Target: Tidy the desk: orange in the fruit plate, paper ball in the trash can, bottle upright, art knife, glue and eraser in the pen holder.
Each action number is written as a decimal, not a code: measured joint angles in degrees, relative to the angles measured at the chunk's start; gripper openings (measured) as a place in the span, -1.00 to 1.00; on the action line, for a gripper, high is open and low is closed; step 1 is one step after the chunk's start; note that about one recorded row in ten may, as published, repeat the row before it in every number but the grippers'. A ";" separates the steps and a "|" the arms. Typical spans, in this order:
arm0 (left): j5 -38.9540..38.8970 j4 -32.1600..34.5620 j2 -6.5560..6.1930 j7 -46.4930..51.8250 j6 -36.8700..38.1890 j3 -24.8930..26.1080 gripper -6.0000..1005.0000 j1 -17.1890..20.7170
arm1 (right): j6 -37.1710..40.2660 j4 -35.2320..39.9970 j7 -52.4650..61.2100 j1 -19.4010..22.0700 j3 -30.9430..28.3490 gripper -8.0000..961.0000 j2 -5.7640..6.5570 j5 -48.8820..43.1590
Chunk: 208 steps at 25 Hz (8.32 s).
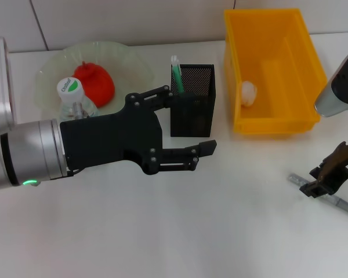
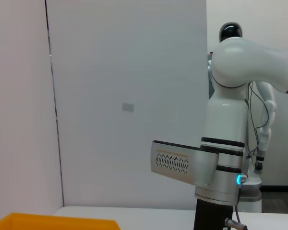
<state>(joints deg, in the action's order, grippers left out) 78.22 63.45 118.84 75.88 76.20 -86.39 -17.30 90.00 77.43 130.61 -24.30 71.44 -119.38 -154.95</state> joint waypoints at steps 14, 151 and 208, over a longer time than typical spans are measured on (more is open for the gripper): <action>0.00 0.00 -0.01 0.05 0.32 -0.09 0.72 0.27 | 0.18 -0.85 1.02 -0.64 0.19 -0.12 -0.06 0.06; -0.79 0.09 -0.10 -0.83 0.22 -1.50 0.72 0.36 | -3.54 -0.69 3.77 -0.67 1.51 -0.31 0.02 2.09; -0.79 0.62 -0.09 -1.53 1.14 -1.50 0.72 0.91 | -1.61 7.43 6.60 0.68 1.25 -0.72 -0.15 3.96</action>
<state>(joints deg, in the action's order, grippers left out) 77.43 64.07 118.74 74.36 77.33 -87.89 -16.38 88.39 84.86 137.21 -23.62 72.70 -119.53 -150.99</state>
